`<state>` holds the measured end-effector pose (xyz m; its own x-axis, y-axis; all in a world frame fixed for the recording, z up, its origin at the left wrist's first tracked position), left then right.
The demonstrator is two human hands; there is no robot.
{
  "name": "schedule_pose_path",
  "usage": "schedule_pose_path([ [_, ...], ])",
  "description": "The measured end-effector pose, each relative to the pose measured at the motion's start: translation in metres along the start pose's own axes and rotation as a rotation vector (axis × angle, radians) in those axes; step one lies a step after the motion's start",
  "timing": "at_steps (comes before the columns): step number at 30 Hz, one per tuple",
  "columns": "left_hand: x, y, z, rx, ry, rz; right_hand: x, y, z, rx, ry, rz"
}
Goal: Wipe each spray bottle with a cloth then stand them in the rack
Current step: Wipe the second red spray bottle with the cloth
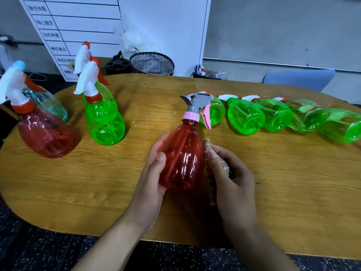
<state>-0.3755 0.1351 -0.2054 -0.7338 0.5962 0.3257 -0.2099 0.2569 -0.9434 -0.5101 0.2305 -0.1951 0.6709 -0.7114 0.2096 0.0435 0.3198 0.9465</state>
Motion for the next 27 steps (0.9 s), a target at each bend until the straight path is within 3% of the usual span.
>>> schedule_pose_path([
  [7, -0.004, 0.008, 0.004, 0.000, -0.022, 0.036, -0.002, -0.001, 0.004, 0.029, -0.037, 0.016],
  [17, -0.001, 0.000, -0.002, 0.045, 0.015, 0.269, 0.001, -0.002, 0.004, -0.089, -0.023, -0.057],
  [21, 0.002, -0.002, -0.003, 0.108, -0.004, 0.280, -0.007, -0.013, 0.009, 0.091, -0.018, -0.036],
  [24, 0.004, -0.002, -0.005, 0.138, 0.025, 0.318, -0.027, -0.015, 0.024, 0.235, -0.200, 0.037],
  [27, 0.005, -0.001, -0.007, 0.163, 0.059, 0.375, -0.047, 0.014, 0.045, -0.038, -0.269, -0.073],
])
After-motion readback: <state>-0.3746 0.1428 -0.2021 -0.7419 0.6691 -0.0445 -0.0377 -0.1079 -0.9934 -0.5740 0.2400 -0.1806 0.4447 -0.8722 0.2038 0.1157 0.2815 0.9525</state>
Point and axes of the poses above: each hand's wrist, its own z-axis towards the middle knuckle, its own x-axis out of the palm, y = z × x, the point moved 5 cm from there along z, towards the middle knuckle, and after that the axes turned 8 degrees about -x, right-handed, at the moved point
